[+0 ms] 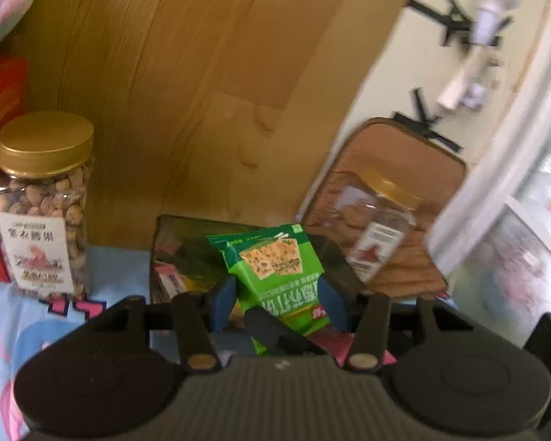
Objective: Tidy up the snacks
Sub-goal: 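Carry the green cracker packet into the silver tin and open the left gripper, then grasp the yellow-lidded jelly cup on the sheet with the left gripper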
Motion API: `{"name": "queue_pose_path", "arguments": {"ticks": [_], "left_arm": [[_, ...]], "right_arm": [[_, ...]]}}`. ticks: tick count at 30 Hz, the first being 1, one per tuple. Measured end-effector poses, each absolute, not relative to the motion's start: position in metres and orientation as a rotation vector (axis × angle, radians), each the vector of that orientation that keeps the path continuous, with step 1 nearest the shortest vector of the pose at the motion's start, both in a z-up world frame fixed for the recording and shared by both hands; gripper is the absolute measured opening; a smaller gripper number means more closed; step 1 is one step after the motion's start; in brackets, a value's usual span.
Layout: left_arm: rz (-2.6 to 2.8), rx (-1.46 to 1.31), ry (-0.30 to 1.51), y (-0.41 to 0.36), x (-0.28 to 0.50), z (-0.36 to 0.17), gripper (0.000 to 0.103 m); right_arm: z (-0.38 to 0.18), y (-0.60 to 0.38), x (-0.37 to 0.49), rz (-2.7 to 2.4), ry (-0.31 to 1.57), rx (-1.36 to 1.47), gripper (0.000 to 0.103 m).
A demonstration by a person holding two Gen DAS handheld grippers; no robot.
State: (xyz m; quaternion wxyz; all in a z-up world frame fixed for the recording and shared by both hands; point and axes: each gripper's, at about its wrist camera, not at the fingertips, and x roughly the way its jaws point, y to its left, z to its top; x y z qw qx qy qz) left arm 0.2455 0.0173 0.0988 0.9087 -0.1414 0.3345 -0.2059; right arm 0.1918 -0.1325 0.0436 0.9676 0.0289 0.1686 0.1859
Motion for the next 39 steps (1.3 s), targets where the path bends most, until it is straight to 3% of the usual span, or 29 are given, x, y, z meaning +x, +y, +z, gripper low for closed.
{"name": "queue_pose_path", "arguments": {"ticks": [4, 8, 14, 18, 25, 32, 35, 39], "left_arm": [[-0.371, -0.265, 0.721, 0.011, 0.272, 0.077, 0.049], [-0.375, -0.308, 0.729, 0.019, 0.274, 0.065, 0.051], [-0.420, -0.320, 0.638, 0.055, 0.235, 0.099, 0.051], [-0.376, -0.323, 0.620, 0.097, 0.189, 0.109, 0.051], [-0.264, -0.385, 0.710, 0.152, 0.133, 0.062, 0.054], [-0.312, -0.514, 0.761, 0.167, 0.123, 0.028, 0.054], [-0.344, -0.557, 0.785, 0.165, 0.126, 0.018, 0.054], [-0.378, -0.565, 0.807, 0.149, 0.130, 0.016, 0.054]], "right_arm": [[0.031, -0.132, 0.216, 0.331, 0.361, 0.053, 0.065], [0.027, -0.140, 0.210, 0.313, 0.354, 0.061, 0.065], [0.032, -0.154, 0.168, 0.362, 0.327, 0.141, 0.065], [0.019, -0.142, 0.141, 0.540, 0.444, 0.203, 0.065], [-0.002, -0.079, 0.113, 0.720, 0.562, -0.003, 0.065], [-0.010, -0.049, 0.128, 0.700, 0.632, -0.021, 0.066], [-0.016, -0.046, 0.135, 0.687, 0.656, -0.004, 0.053], [-0.014, -0.054, 0.124, 0.688, 0.631, 0.013, 0.052]]}}
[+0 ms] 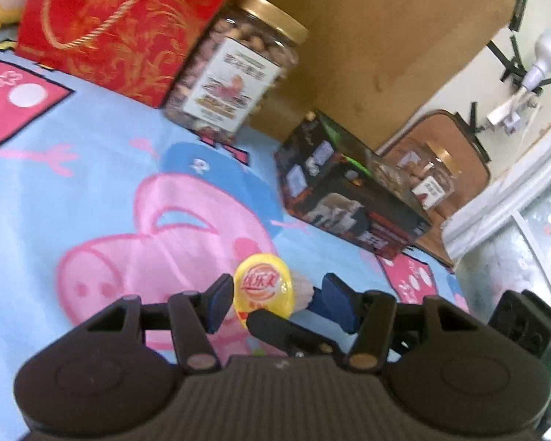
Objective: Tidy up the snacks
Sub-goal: 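Grasp the yellow-lidded jelly cup on the sheet with the left gripper, then carry the jelly cup into the silver tin and release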
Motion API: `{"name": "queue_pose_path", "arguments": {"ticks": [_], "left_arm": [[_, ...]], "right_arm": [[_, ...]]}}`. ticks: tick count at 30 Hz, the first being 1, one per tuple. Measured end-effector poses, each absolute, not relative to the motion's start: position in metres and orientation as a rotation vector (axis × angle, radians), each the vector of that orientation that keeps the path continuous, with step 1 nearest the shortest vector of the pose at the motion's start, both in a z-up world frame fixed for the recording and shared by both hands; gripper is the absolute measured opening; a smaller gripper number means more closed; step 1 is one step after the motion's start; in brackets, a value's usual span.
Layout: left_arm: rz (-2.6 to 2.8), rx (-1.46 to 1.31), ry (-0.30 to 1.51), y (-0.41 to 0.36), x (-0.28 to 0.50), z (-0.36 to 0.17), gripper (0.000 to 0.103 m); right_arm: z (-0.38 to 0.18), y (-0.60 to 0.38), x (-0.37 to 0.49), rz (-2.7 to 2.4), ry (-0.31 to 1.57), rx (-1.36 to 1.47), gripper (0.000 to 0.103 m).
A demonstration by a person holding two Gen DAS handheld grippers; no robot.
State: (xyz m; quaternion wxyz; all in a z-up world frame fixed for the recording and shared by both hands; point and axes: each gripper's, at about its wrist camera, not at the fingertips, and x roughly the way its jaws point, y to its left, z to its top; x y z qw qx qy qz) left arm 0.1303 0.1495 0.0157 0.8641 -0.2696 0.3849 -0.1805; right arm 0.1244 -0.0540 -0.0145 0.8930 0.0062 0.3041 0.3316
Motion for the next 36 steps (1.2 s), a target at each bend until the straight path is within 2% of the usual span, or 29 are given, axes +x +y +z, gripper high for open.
{"name": "queue_pose_path", "arguments": {"ticks": [7, 13, 20, 23, 25, 31, 36], "left_arm": [[-0.476, -0.511, 0.768, 0.103, 0.152, 0.044, 0.050], [-0.540, -0.409, 0.708, 0.047, 0.200, 0.081, 0.050], [-0.562, -0.388, 0.754, -0.001, 0.267, 0.073, 0.051], [-0.541, -0.379, 0.764, -0.011, 0.281, 0.066, 0.055], [-0.519, -0.379, 0.762, -0.011, 0.282, 0.066, 0.056], [-0.493, -0.391, 0.720, 0.005, 0.269, 0.077, 0.056], [-0.493, -0.389, 0.692, 0.032, 0.224, 0.093, 0.056]], "right_arm": [[0.012, -0.093, 0.113, 0.613, 0.503, 0.037, 0.052], [0.045, -0.128, 0.142, 0.505, 0.377, 0.019, 0.052], [0.045, -0.164, 0.195, 0.394, 0.381, 0.028, 0.052], [0.040, -0.172, 0.206, 0.371, 0.385, 0.013, 0.053], [0.038, -0.176, 0.205, 0.348, 0.368, 0.006, 0.058], [0.039, -0.194, 0.177, 0.340, 0.345, 0.106, 0.058], [0.033, -0.200, 0.139, 0.383, 0.390, 0.225, 0.058]]}}
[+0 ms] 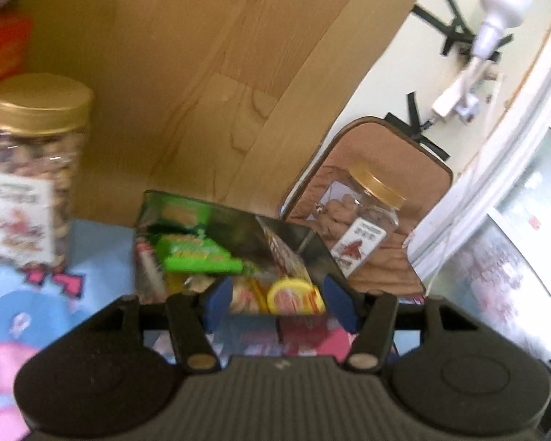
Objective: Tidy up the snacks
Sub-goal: 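Carry the jelly cup into the silver tin and release, then grasp the flat light-green pouch on the sheet with the left gripper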
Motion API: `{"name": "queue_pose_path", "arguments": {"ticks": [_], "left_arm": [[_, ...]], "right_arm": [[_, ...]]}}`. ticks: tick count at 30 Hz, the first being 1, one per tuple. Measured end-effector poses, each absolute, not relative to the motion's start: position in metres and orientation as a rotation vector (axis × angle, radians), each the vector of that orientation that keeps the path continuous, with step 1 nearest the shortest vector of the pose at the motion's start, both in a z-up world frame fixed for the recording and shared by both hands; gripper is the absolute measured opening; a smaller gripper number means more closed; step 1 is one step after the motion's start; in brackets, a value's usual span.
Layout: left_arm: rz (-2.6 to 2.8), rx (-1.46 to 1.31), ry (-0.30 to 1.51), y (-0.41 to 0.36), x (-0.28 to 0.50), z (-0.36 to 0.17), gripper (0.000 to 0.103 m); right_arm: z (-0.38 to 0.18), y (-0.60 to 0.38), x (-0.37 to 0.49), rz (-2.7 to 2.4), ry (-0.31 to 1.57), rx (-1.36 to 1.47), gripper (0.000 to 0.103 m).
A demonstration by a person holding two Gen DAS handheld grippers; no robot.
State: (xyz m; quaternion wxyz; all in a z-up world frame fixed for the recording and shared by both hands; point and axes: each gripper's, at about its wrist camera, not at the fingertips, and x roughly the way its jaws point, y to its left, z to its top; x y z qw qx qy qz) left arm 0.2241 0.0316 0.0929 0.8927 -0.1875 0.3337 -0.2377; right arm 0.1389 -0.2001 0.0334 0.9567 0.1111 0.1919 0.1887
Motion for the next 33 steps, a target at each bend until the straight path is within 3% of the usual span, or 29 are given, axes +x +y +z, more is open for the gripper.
{"name": "queue_pose_path", "arguments": {"ticks": [6, 14, 17, 20, 28, 31, 33], "left_arm": [[-0.424, -0.391, 0.721, 0.089, 0.127, 0.076, 0.056], [-0.260, -0.476, 0.807, 0.148, 0.044, 0.031, 0.056], [-0.257, -0.533, 0.816, 0.156, 0.032, 0.023, 0.066], [-0.265, -0.567, 0.815, 0.154, 0.027, 0.019, 0.070], [-0.287, -0.611, 0.814, 0.137, 0.017, 0.006, 0.074], [-0.298, -0.603, 0.814, 0.129, 0.025, 0.007, 0.070], [-0.315, -0.596, 0.829, 0.121, 0.037, 0.005, 0.049]], "right_arm": [[0.005, -0.168, 0.073, 0.610, 0.566, 0.233, 0.058], [-0.018, -0.081, 0.013, 0.746, 0.630, -0.152, 0.068], [-0.021, -0.063, 0.007, 0.718, 0.594, -0.247, 0.071], [-0.020, -0.056, 0.008, 0.717, 0.591, -0.261, 0.054], [-0.028, -0.056, -0.015, 0.670, 0.507, -0.267, 0.044], [-0.024, -0.078, 0.005, 0.702, 0.586, -0.059, 0.045], [-0.026, -0.091, 0.013, 0.718, 0.614, 0.052, 0.045]]}}
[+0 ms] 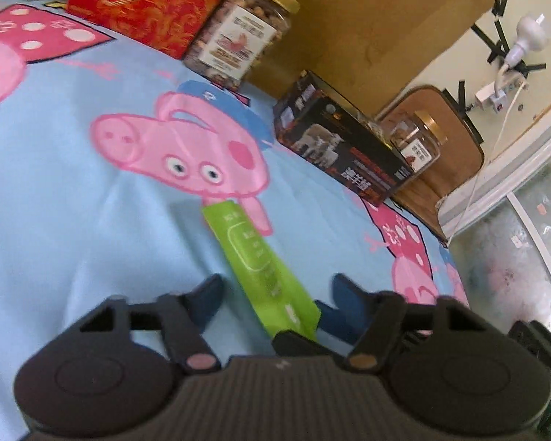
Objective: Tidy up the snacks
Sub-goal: 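Grasp the flat light-green pouch on the sheet with the left gripper, then carry the green pouch into the silver tin and release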
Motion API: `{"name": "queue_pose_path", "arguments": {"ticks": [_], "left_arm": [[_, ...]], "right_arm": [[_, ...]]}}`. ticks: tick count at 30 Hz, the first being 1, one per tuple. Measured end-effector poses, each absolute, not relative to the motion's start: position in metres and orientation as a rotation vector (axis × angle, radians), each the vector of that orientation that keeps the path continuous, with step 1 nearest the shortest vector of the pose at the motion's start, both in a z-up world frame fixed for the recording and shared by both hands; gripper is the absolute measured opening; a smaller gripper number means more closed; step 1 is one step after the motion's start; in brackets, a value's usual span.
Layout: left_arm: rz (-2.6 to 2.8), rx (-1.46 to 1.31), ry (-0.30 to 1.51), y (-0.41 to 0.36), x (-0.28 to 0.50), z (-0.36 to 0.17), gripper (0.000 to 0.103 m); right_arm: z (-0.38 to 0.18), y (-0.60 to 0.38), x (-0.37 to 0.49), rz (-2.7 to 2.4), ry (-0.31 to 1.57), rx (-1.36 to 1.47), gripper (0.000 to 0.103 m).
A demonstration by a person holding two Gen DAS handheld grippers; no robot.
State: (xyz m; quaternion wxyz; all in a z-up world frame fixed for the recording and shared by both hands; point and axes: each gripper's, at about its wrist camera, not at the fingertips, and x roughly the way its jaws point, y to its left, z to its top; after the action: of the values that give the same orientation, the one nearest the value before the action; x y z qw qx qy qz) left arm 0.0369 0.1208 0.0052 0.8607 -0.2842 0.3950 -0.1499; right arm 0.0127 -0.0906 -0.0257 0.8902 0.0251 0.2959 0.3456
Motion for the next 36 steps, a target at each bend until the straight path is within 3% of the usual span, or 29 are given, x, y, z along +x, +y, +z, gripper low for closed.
{"name": "queue_pose_path", "arguments": {"ticks": [4, 8, 18, 26, 32, 36], "left_arm": [[-0.313, -0.550, 0.844, 0.104, 0.056, 0.004, 0.018], [-0.397, -0.637, 0.827, 0.103, 0.071, 0.013, 0.016], [-0.501, -0.537, 0.695, 0.059, 0.186, 0.087, 0.018], [-0.468, -0.508, 0.742, 0.036, 0.281, 0.072, 0.022], [-0.405, -0.435, 0.737, 0.027, 0.294, 0.062, 0.033], [-0.374, -0.390, 0.730, 0.027, 0.286, 0.065, 0.048]], "right_arm": [[-0.026, -0.101, 0.013, 0.694, 0.612, 0.139, 0.044], [-0.015, -0.107, 0.011, 0.642, 0.546, 0.116, 0.044], [0.052, -0.129, 0.102, 0.521, 0.341, -0.048, 0.044], [0.056, -0.144, 0.202, 0.488, 0.420, -0.115, 0.044], [0.048, -0.146, 0.231, 0.517, 0.453, -0.174, 0.054], [0.046, -0.148, 0.219, 0.476, 0.400, -0.169, 0.055]]}}
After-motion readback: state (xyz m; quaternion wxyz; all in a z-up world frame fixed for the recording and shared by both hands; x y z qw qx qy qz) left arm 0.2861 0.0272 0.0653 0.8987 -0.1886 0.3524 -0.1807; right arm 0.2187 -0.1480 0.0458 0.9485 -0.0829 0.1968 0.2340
